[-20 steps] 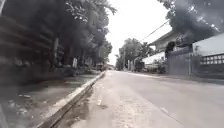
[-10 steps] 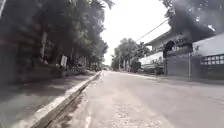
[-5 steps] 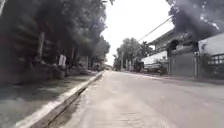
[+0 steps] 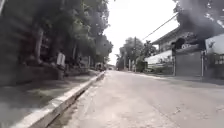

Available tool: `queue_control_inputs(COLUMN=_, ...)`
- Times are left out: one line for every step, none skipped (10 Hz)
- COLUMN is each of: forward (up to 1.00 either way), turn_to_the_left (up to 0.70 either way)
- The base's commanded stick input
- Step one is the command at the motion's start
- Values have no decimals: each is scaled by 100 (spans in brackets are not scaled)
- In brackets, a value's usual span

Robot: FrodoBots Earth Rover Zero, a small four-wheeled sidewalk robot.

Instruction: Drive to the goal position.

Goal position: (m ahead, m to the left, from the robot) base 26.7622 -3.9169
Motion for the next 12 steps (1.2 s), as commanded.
queue_control_inputs(forward=70, turn_to_the_left=0)
queue_control_inputs(forward=70, turn_to_the_left=0)
queue_control_inputs(forward=70, turn_to_the_left=0)
queue_control_inputs(forward=70, turn_to_the_left=0)
queue_control_inputs(forward=70, turn_to_the_left=0)
queue_control_inputs(forward=70, turn_to_the_left=-1)
queue_control_inputs(forward=70, turn_to_the_left=-2)
queue_control_inputs(forward=70, turn_to_the_left=-29)
queue_control_inputs(forward=70, turn_to_the_left=-7)
queue_control_inputs(forward=70, turn_to_the_left=-1)
queue_control_inputs(forward=70, turn_to_the_left=0)
queue_control_inputs(forward=70, turn_to_the_left=0)
